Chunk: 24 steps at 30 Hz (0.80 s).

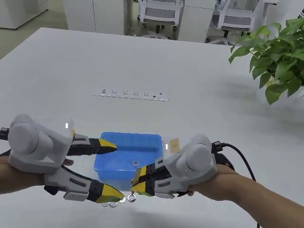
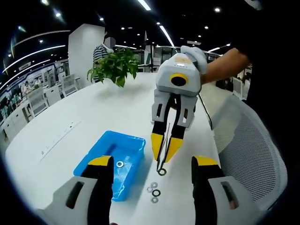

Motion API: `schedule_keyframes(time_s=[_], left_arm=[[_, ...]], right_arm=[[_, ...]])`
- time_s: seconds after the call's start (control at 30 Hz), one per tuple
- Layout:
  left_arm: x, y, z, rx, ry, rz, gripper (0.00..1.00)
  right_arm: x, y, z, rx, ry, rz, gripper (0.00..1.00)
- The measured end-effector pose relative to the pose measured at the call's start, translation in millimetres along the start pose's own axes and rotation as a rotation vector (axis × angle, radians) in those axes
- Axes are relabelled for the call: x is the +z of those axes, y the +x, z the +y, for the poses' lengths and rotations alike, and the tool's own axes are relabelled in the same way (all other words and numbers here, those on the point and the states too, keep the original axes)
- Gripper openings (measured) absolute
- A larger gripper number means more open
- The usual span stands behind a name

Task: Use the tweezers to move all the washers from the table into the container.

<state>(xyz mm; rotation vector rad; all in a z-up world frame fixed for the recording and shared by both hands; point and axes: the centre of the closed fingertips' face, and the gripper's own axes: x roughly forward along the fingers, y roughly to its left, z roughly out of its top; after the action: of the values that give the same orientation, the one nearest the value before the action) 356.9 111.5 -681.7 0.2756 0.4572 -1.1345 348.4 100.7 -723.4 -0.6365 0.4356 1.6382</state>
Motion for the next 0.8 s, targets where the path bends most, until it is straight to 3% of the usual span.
schedule_keyframes(time_s=[0.4, 0.8], left_arm=[[1.4, -11.2, 4.5, 0.047, -0.046, -0.019, 0.92], [-1.7, -20.2, 7.8, 0.085, -0.081, -0.032, 0.99]], right_arm=[[10.0, -8.7, -4.4, 0.013, -0.004, 0.003, 0.07], [24.4, -18.0, -18.6, 0.015, -0.027, 0.007, 0.08]])
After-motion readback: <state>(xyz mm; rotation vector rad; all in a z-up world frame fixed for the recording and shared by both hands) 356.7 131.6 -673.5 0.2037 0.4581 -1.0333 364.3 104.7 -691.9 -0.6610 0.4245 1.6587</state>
